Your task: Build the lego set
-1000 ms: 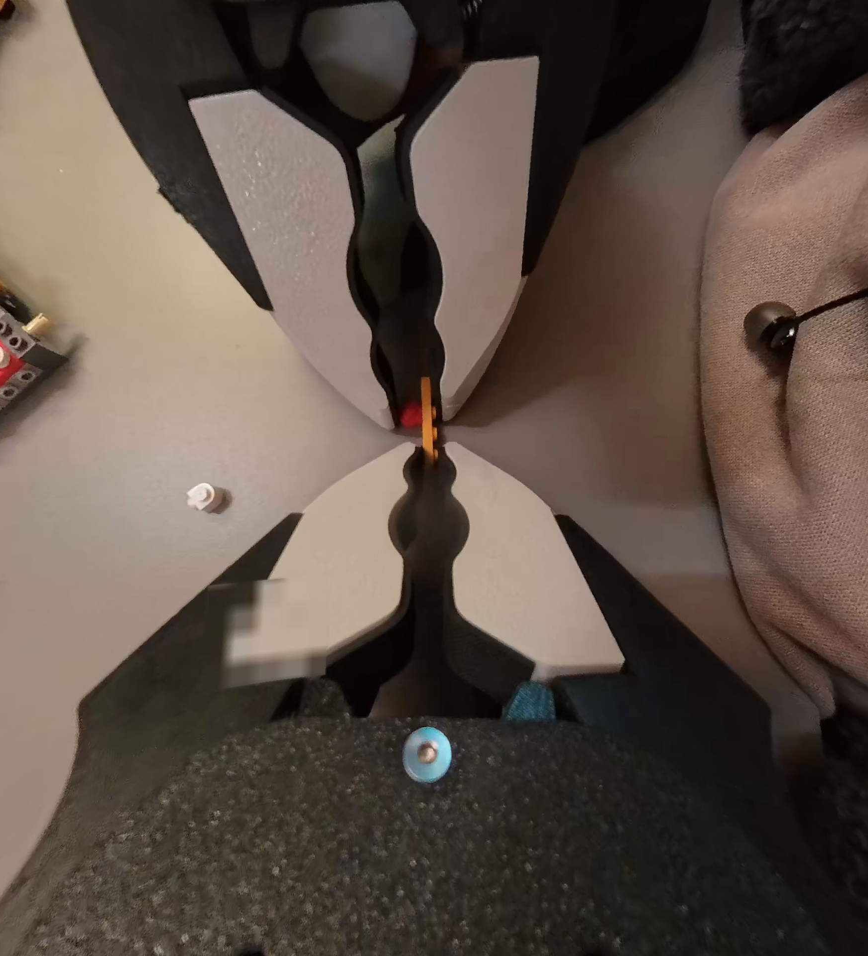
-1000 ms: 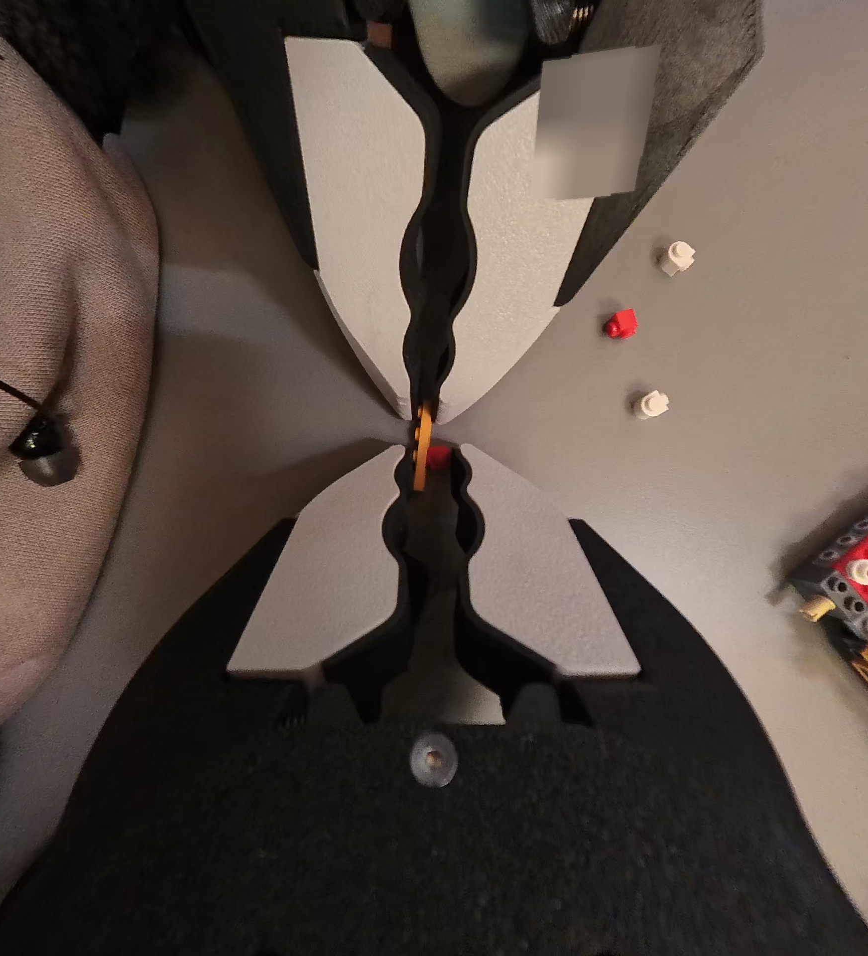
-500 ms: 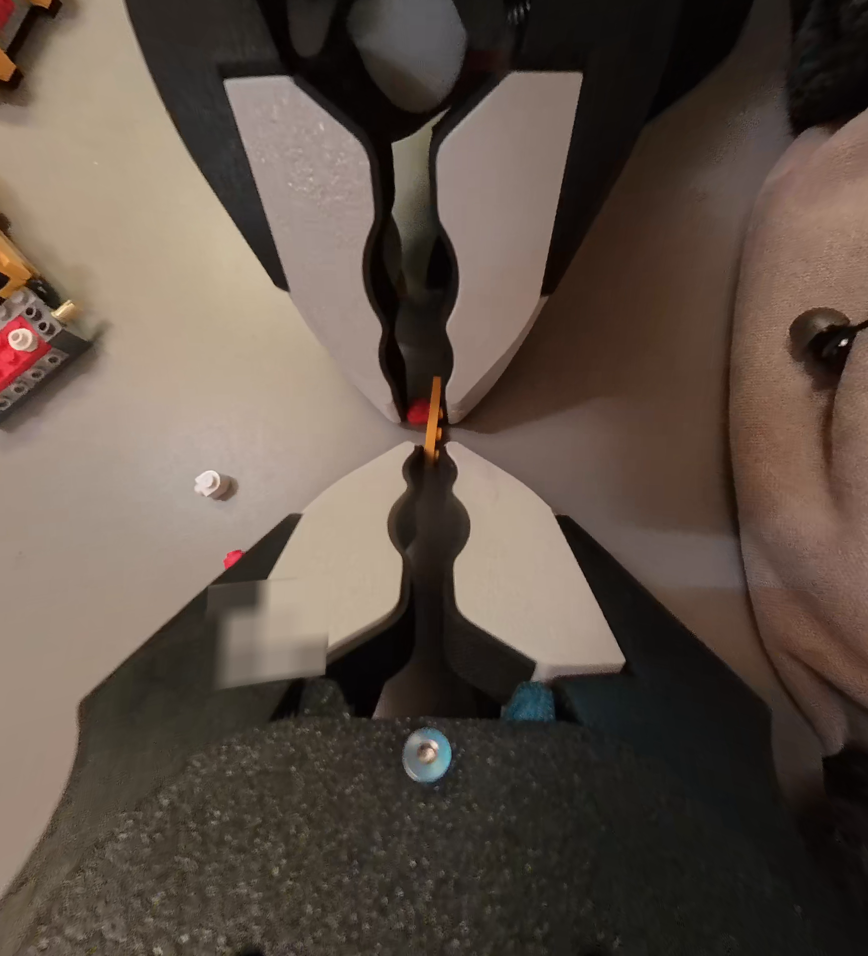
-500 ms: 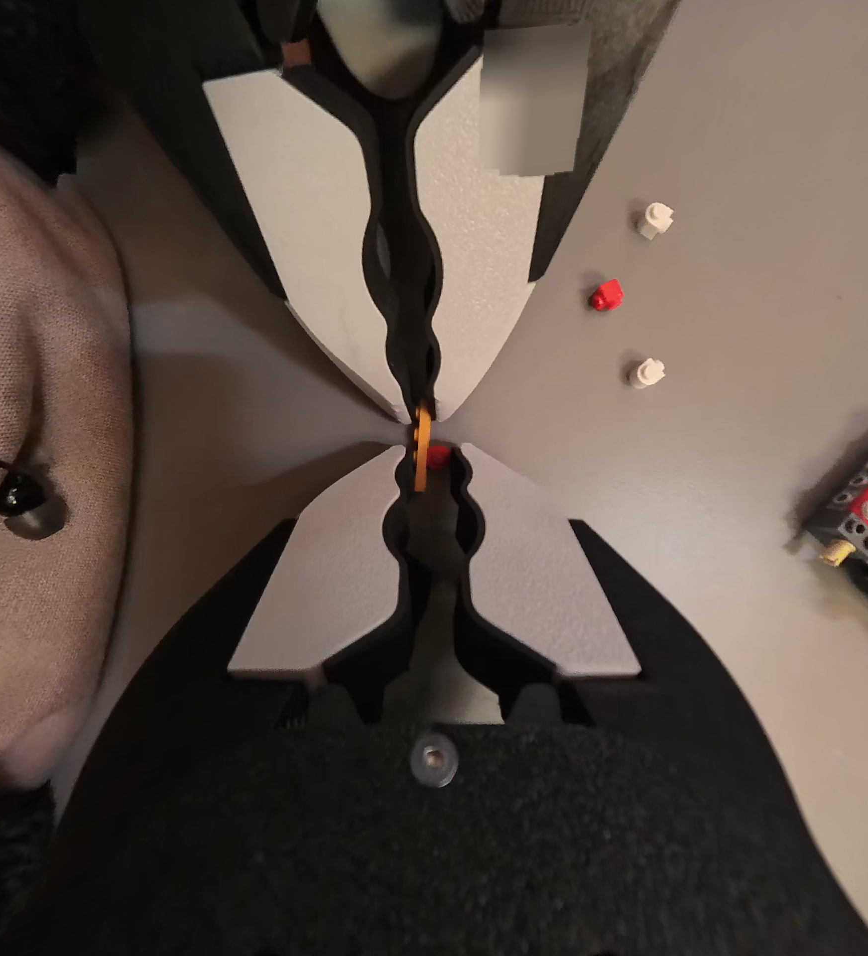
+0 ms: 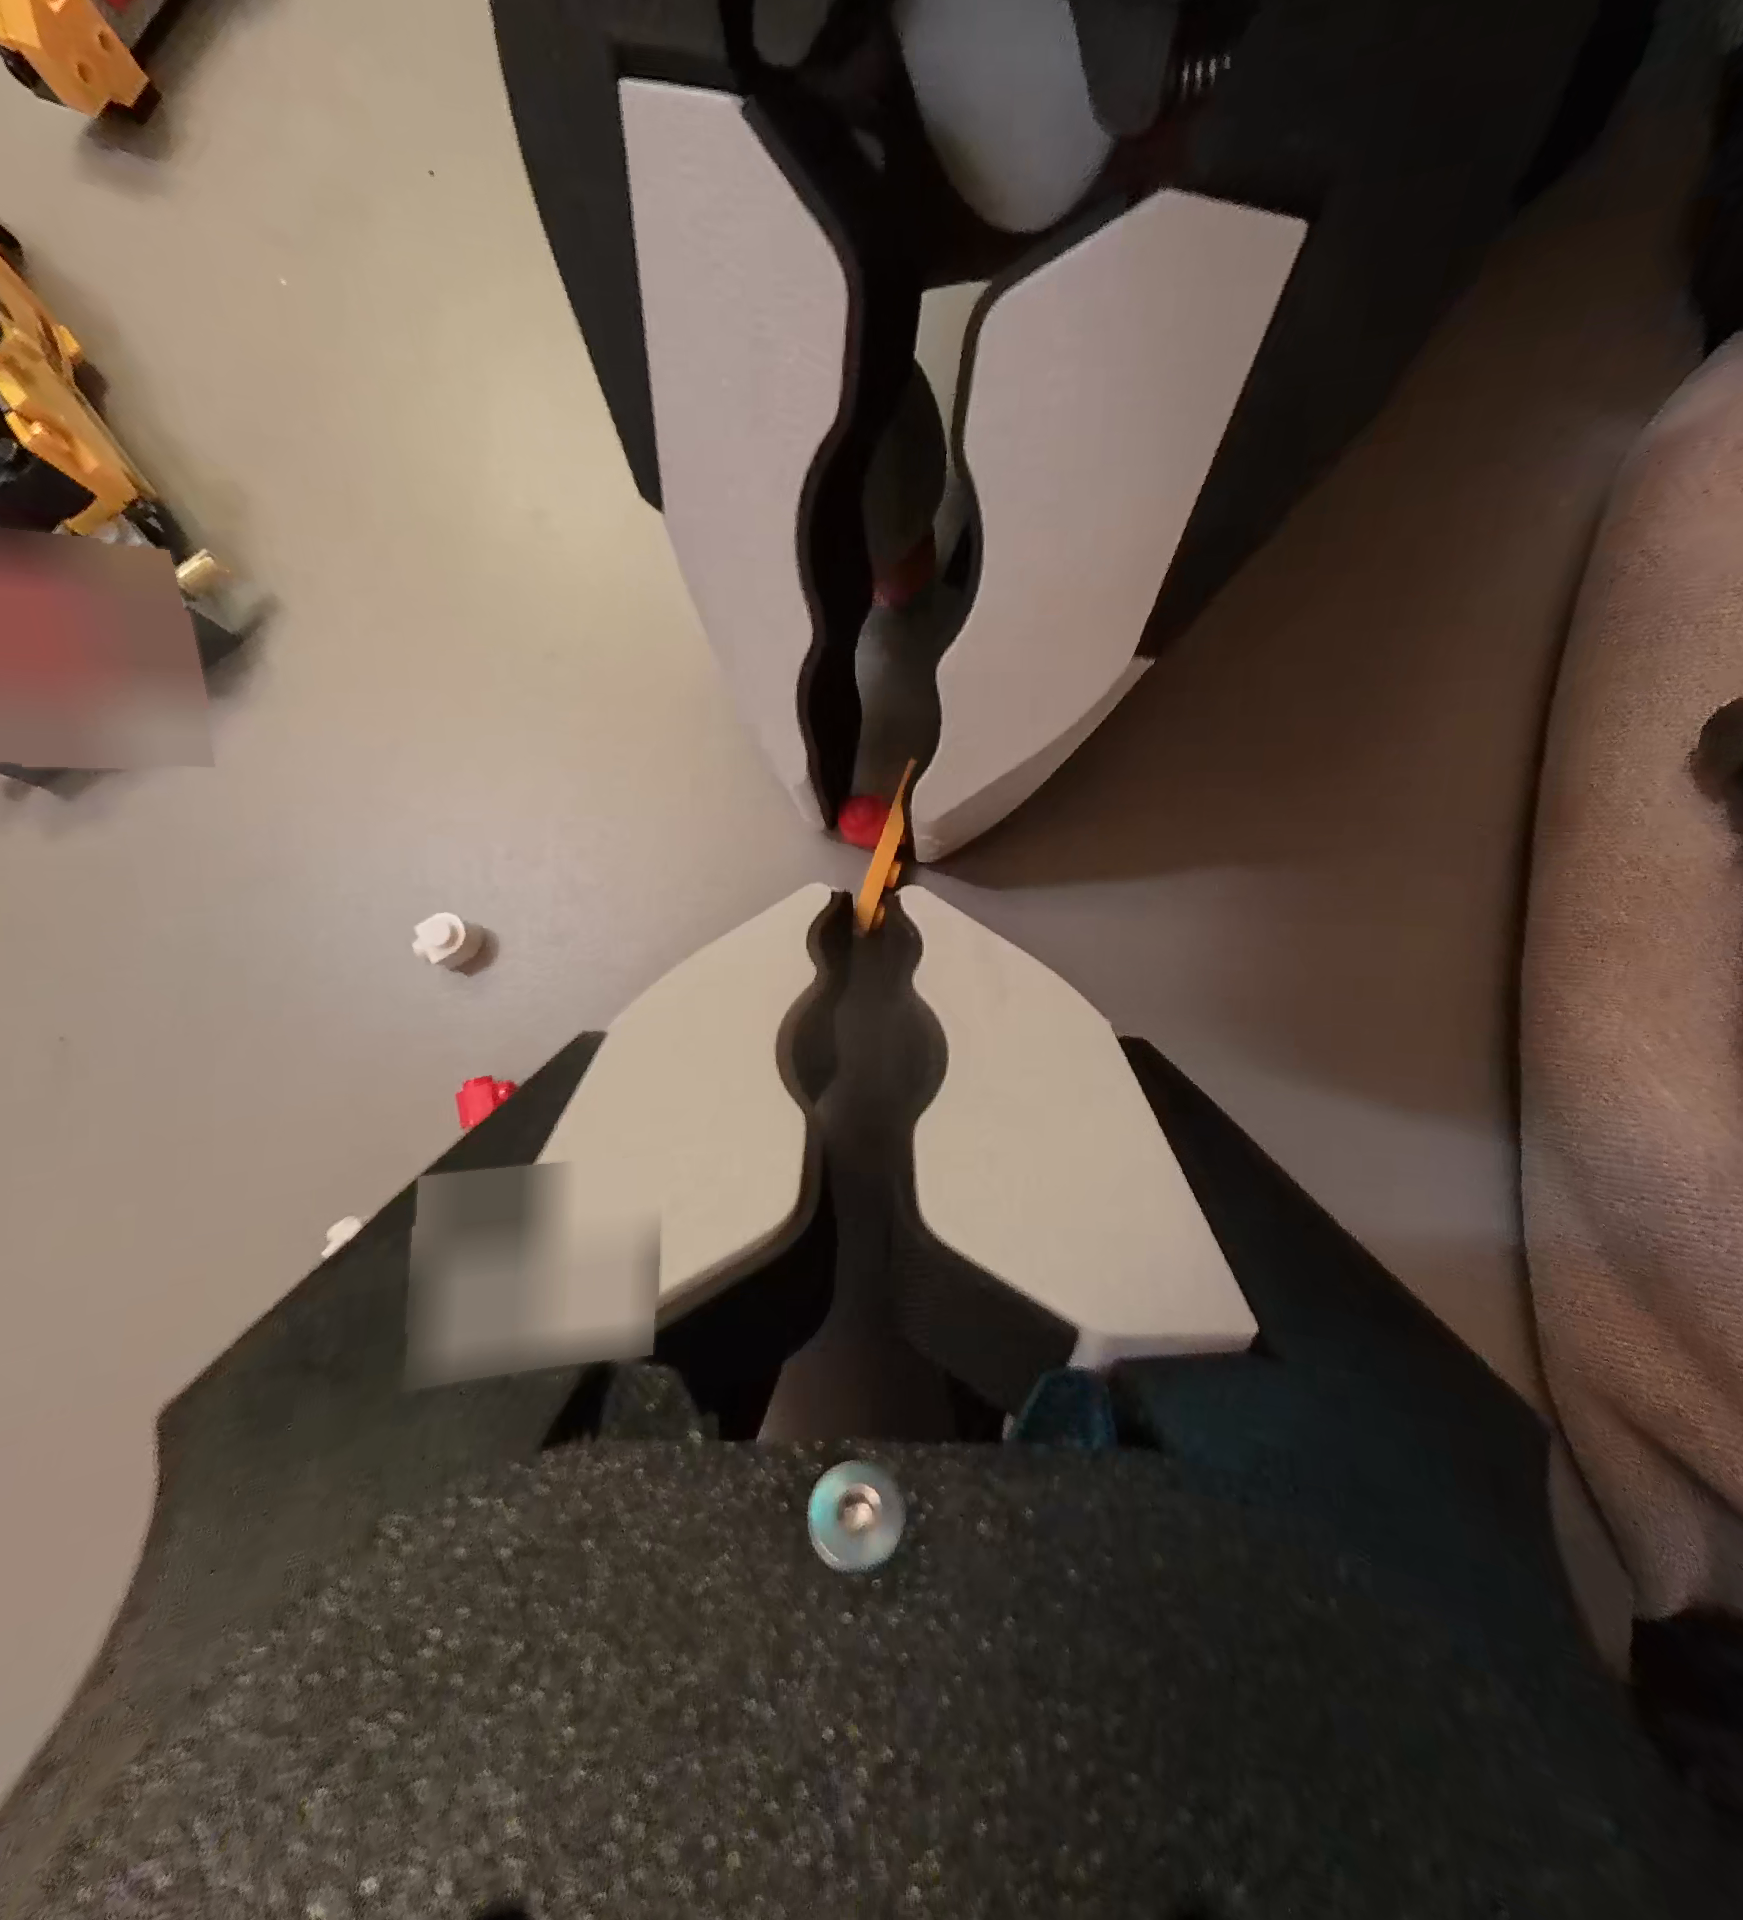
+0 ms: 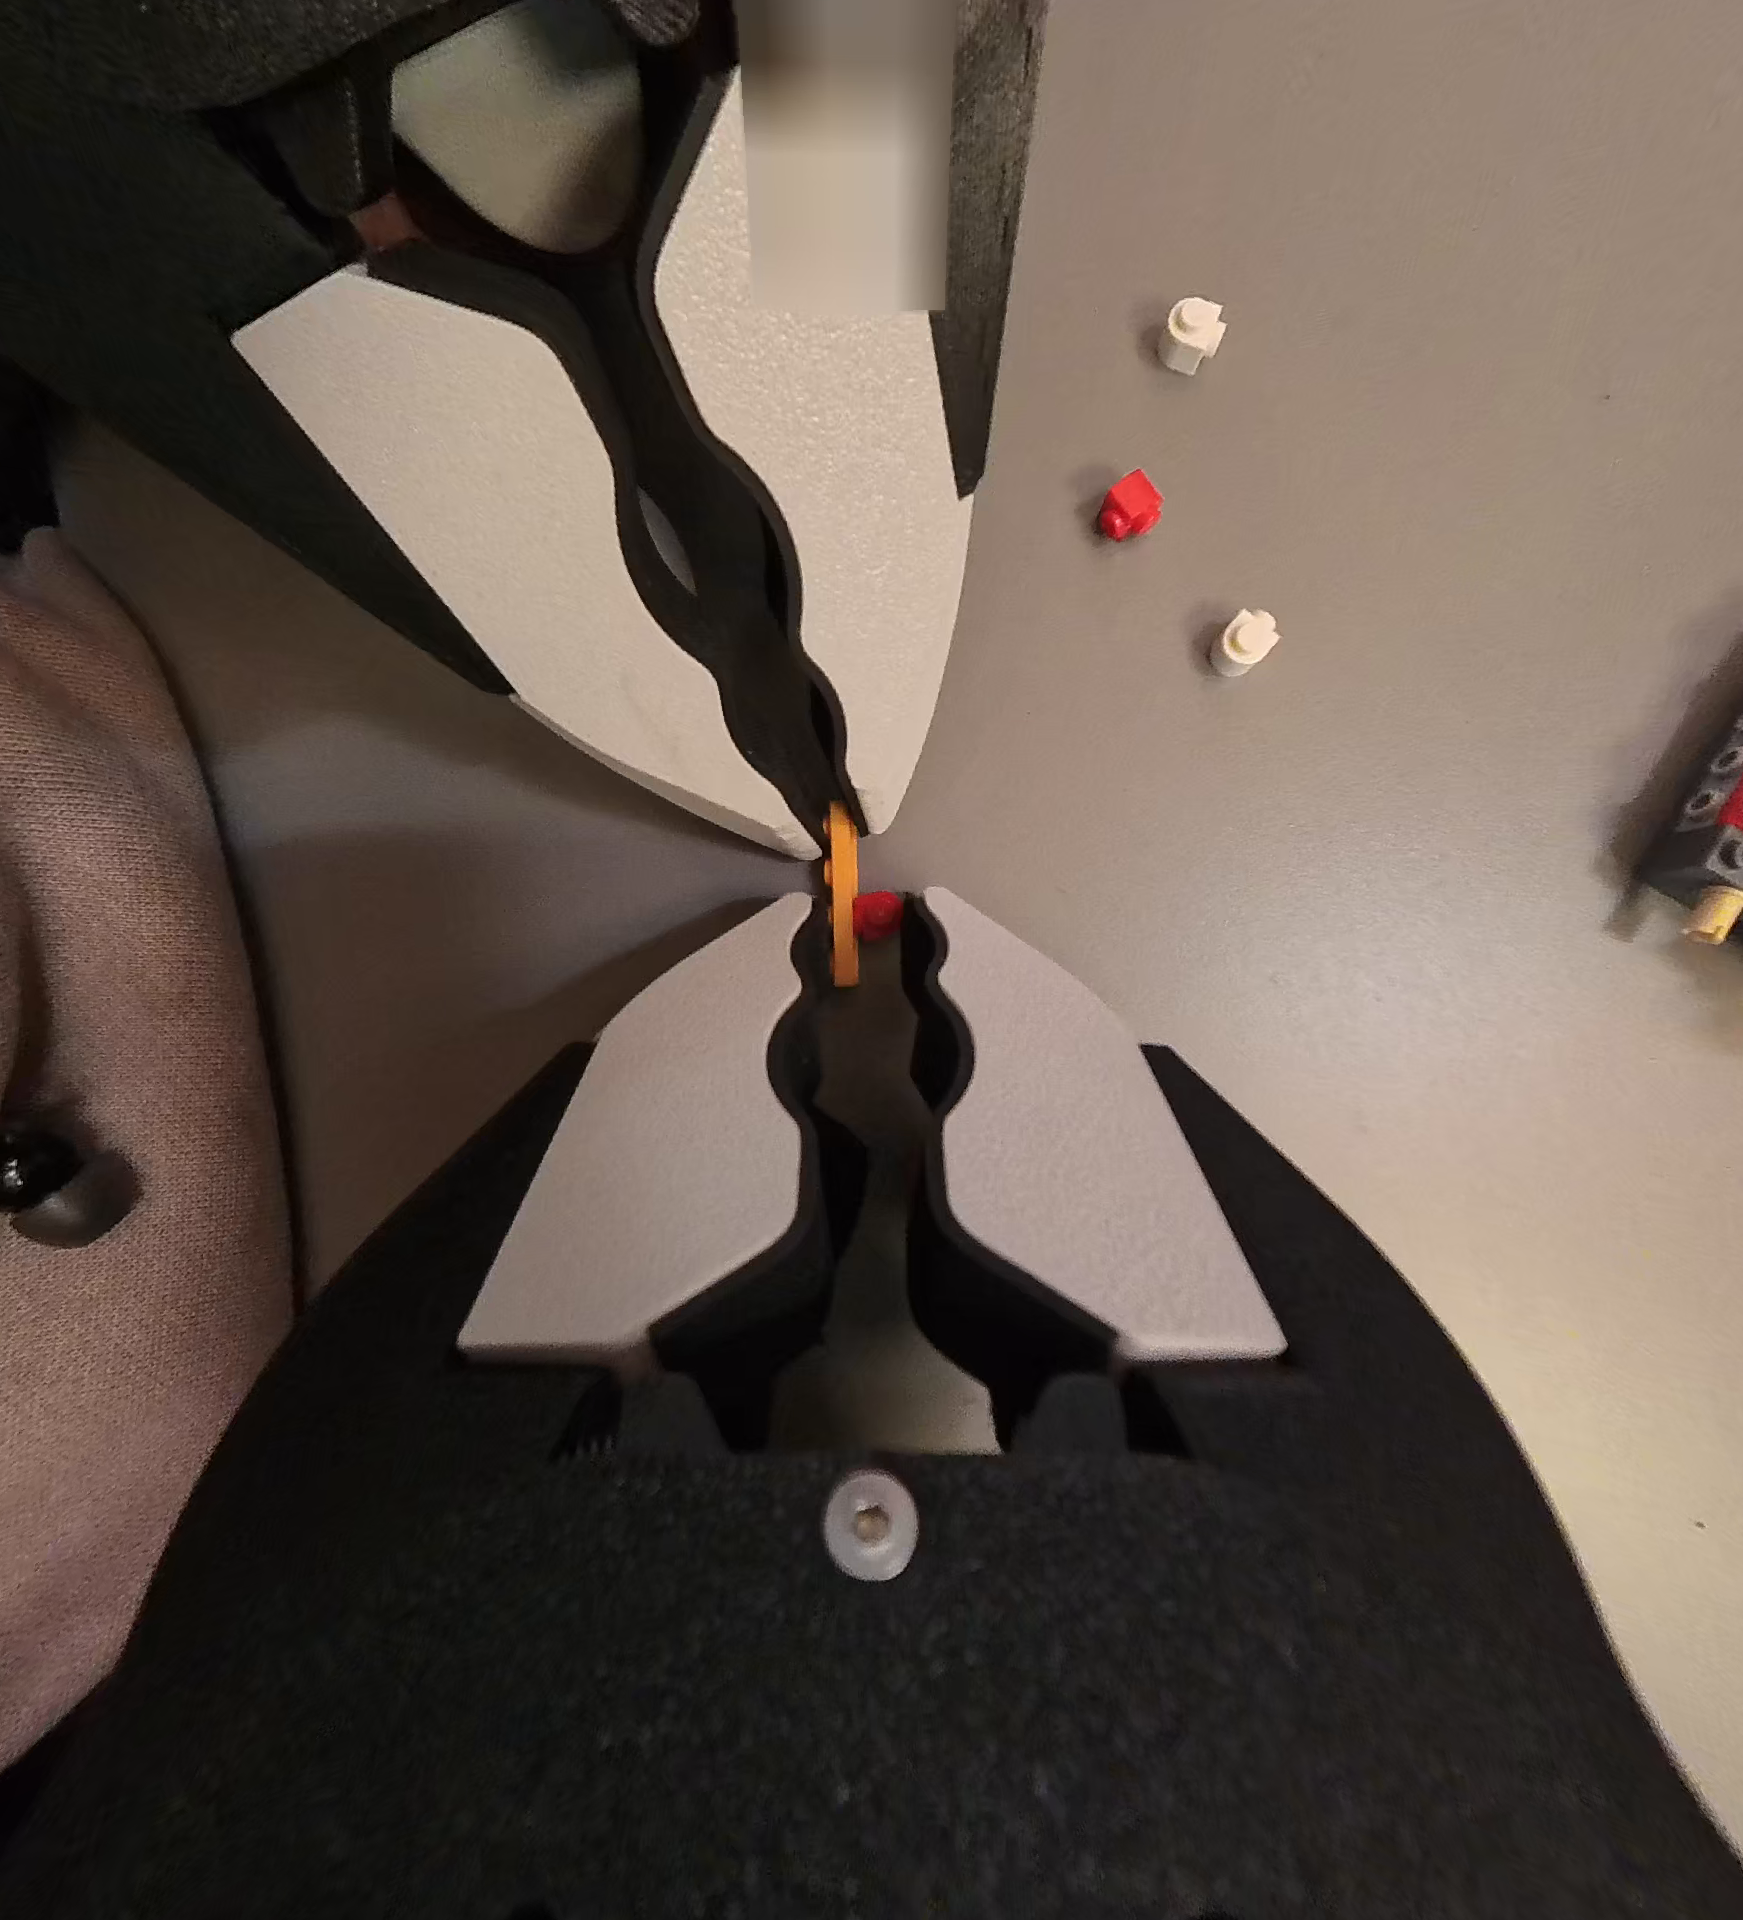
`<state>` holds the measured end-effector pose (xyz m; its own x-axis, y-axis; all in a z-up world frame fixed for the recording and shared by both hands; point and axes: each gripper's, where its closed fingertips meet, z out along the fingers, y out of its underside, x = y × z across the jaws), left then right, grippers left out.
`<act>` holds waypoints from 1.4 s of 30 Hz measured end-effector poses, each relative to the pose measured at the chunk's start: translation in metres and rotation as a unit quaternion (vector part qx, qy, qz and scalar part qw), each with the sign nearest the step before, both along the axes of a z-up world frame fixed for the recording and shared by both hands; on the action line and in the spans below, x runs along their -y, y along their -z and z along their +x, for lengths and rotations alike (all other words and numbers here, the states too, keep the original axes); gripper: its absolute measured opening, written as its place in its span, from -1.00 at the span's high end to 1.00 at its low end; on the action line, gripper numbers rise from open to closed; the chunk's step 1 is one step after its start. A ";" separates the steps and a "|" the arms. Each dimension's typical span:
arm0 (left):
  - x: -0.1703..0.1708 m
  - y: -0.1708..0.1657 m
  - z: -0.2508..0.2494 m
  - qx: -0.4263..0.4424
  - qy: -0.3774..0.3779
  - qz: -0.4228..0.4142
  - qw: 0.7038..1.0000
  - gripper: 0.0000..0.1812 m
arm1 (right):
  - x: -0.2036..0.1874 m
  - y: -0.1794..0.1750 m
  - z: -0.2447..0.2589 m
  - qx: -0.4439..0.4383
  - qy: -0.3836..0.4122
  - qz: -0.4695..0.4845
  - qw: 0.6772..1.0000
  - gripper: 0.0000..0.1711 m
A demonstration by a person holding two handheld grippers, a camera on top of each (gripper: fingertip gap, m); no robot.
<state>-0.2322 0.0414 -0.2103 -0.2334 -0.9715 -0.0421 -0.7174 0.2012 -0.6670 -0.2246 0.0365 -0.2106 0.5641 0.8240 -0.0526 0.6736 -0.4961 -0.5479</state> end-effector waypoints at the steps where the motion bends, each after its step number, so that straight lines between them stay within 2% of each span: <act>1: 0.000 0.000 0.000 0.000 0.000 0.000 1.000 0.92 | 0.001 0.000 0.000 0.002 -0.001 0.001 1.000 0.84; 15: 0.002 0.001 0.001 0.003 0.008 0.004 1.000 0.94 | 0.004 -0.001 0.005 0.008 -0.020 0.028 0.999 0.80; 23: 0.002 0.002 0.002 0.003 0.011 0.000 1.000 0.94 | 0.007 -0.002 0.006 0.028 -0.098 0.037 0.994 0.84; 32: 0.001 0.002 0.003 0.000 0.009 0.000 1.000 0.94 | 0.009 -0.001 0.005 0.033 -0.151 0.006 0.988 0.86; 42: 0.001 0.001 0.003 0.003 0.012 0.005 1.000 0.93 | 0.008 -0.001 0.004 0.034 -0.147 -0.027 0.988 0.86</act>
<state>-0.2291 0.0402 -0.2116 -0.2569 -0.9649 -0.0541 -0.7076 0.2259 -0.6695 -0.2204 0.0280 -0.2092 0.3053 0.9497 -0.0704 0.8270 -0.3010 -0.4748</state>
